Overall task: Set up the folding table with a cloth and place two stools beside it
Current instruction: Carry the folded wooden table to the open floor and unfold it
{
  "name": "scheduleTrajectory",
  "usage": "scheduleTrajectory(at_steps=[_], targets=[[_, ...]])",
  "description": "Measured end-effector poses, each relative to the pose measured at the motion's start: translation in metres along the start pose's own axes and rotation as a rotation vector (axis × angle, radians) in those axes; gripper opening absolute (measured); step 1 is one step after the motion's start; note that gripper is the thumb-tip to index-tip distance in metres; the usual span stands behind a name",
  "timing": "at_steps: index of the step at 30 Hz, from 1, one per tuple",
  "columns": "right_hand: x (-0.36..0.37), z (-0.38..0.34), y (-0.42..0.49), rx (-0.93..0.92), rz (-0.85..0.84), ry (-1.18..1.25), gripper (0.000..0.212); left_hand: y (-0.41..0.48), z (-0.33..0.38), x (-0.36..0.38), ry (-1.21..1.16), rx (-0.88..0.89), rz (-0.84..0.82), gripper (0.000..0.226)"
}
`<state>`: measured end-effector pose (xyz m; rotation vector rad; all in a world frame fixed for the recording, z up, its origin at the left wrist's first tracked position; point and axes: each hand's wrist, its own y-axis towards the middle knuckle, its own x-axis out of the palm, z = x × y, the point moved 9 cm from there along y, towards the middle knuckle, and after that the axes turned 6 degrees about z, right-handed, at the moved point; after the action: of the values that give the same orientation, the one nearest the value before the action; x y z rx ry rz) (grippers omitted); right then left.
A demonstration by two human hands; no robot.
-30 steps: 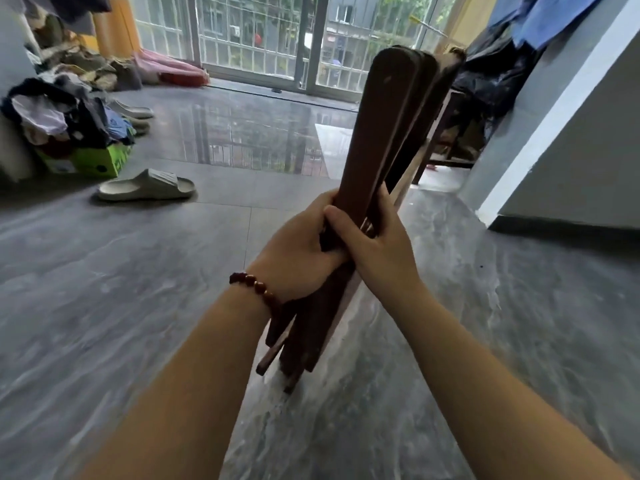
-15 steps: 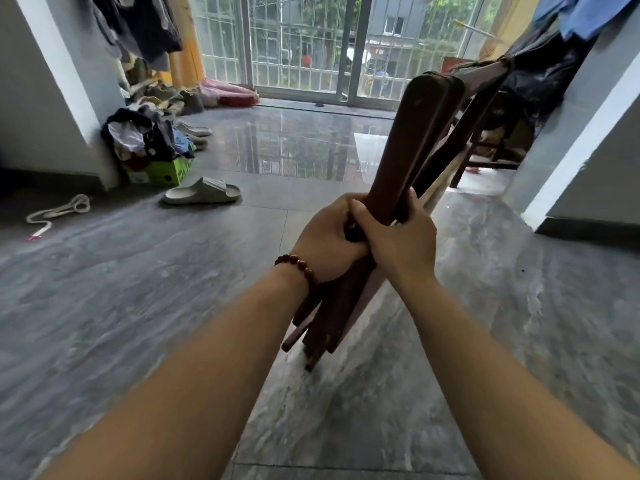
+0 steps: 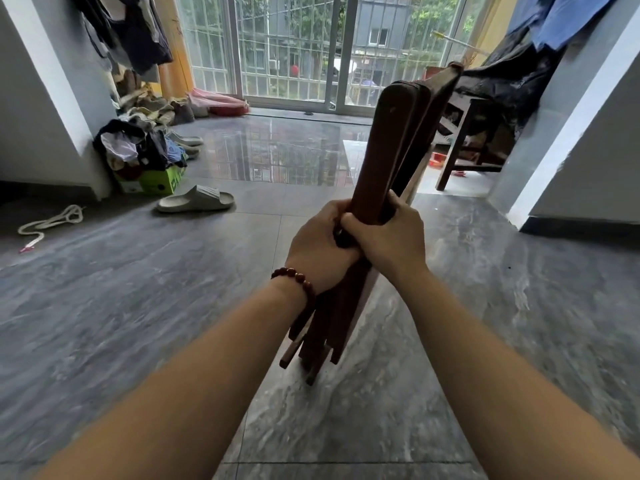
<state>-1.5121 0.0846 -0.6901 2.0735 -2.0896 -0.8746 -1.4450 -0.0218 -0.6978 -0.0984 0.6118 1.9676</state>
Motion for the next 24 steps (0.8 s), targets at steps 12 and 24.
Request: scheduleTrajectory(at_steps=[12,24], targets=[[0.011,-0.014,-0.002,-0.082,-0.150,0.032,0.035,-0.009,-0.004,-0.013,-0.041,-0.029,0.023,0.069],[0.017,-0.013,-0.004,-0.068,-0.214,0.087,0.042,0.007,0.002,-0.002,-0.036,0.096,-0.118,0.071]])
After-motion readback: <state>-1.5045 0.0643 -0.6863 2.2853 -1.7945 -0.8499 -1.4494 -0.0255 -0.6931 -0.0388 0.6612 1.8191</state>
